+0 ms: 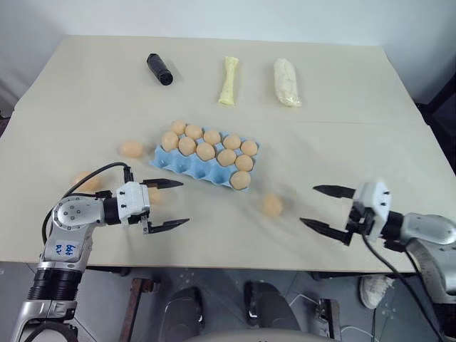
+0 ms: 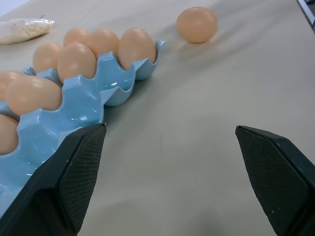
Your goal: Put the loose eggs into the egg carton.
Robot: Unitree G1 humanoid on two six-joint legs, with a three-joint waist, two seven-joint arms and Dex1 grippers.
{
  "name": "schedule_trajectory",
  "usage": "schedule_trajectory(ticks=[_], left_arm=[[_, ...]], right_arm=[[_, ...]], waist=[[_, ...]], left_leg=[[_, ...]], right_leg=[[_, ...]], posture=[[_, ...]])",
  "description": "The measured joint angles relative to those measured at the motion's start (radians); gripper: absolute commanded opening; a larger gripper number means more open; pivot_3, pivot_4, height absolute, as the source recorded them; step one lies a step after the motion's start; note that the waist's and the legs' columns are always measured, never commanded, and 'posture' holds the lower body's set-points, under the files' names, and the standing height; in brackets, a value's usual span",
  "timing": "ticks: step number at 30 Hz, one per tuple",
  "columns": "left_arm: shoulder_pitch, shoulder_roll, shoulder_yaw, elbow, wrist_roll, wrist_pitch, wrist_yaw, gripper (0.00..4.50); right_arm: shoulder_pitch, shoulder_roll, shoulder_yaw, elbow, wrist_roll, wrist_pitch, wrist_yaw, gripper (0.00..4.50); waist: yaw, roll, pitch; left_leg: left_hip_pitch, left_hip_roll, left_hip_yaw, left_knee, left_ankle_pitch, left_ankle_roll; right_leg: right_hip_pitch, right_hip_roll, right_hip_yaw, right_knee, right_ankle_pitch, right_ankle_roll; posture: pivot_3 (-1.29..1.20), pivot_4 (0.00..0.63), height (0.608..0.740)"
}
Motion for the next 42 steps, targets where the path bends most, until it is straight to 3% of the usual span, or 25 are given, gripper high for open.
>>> schedule_trajectory(ticks=[7, 12, 15, 21, 26, 31, 36, 41, 42], left_arm=[[0.016, -0.002, 0.010, -0.003, -0.018, 0.045, 0.005, 4.48], [0.056, -0.002, 0.025, -0.019, -0.031, 0.064, 0.027, 4.48], [0.073, -0.001, 0.042, -0.042, -0.034, 0.070, 0.039, 4.50], [0.099, 0.001, 0.066, -0.056, -0.038, 0.082, 0.055, 4.50], [0.105, 0.000, 0.080, -0.057, -0.042, 0.096, 0.078, 4.50], [0.105, -0.003, 0.107, -0.058, -0.058, 0.149, 0.129, 4.50], [0.104, -0.006, 0.140, -0.063, -0.092, 0.214, 0.172, 4.50], [0.133, -0.006, 0.158, -0.098, -0.109, 0.258, 0.196, 4.50], [0.139, -0.008, 0.160, -0.108, -0.111, 0.265, 0.203, 4.50]], right_arm=[[-0.144, 0.103, 0.164, 0.073, -0.085, -0.008, -0.033, 4.50], [-0.196, 0.168, 0.212, 0.205, -0.148, -0.049, -0.054, 4.50], [-0.210, 0.193, 0.214, 0.250, -0.157, -0.077, -0.055, 3.84], [-0.216, 0.203, 0.211, 0.244, -0.140, -0.085, -0.042, 2.02], [-0.260, 0.221, 0.202, 0.154, -0.066, -0.008, -0.044, 2.02], [-0.412, 0.315, 0.223, 0.112, -0.046, 0.045, -0.094, 2.02], [-0.571, 0.416, 0.323, 0.293, -0.156, -0.030, -0.126, 2.02], [-0.667, 0.509, 0.331, 0.524, -0.216, -0.094, -0.166, 2.02], [-0.676, 0.518, 0.331, 0.545, -0.221, -0.110, -0.165, 2.32]], waist=[[0.005, 0.000, 0.000], [0.007, 0.000, 0.000], [0.006, 0.000, 0.000], [0.005, 0.000, 0.000], [0.000, 0.000, 0.000], [-0.004, 0.000, 0.000], [-0.017, 0.000, 0.000], [-0.022, 0.000, 0.000], [-0.023, 0.000, 0.000]], left_leg=[[-0.001, -0.001, 0.000, 0.001, 0.000, 0.000], [-0.002, -0.001, 0.000, 0.001, 0.000, -0.001], [-0.002, -0.001, 0.000, 0.001, 0.000, -0.001], [-0.002, 0.000, 0.000, 0.001, 0.000, -0.001], [-0.001, 0.000, 0.000, 0.001, 0.000, 0.000], [-0.001, 0.000, -0.001, 0.002, 0.000, -0.001], [-0.001, 0.000, -0.002, 0.002, 0.001, 0.000], [-0.003, -0.001, 0.000, 0.002, 0.003, -0.004], [-0.003, 0.000, 0.000, 0.002, 0.003, -0.004]], right_leg=[[0.000, -0.001, -0.001, 0.000, 0.001, 0.001], [-0.001, -0.002, -0.002, 0.000, 0.001, 0.001], [-0.001, -0.002, -0.003, 0.000, 0.001, 0.001], [-0.001, -0.001, -0.003, 0.001, 0.001, 0.001], [-0.002, -0.002, -0.002, 0.003, 0.001, 0.001], [-0.003, -0.002, -0.003, 0.007, 0.001, 0.000], [-0.003, -0.002, -0.005, 0.008, 0.001, 0.000], [-0.004, -0.003, -0.007, 0.007, 0.001, 0.000], [-0.004, -0.003, -0.007, 0.007, 0.002, 0.000]], posture=[[0.00, 0.150, 0.740], [0.00, 0.150, 0.740], [0.00, 0.150, 0.740], [0.00, 0.150, 0.740], [0.00, 0.150, 0.740], [0.00, 0.150, 0.740], [0.00, 0.150, 0.740], [0.00, 0.150, 0.740], [0.00, 0.150, 0.740]])
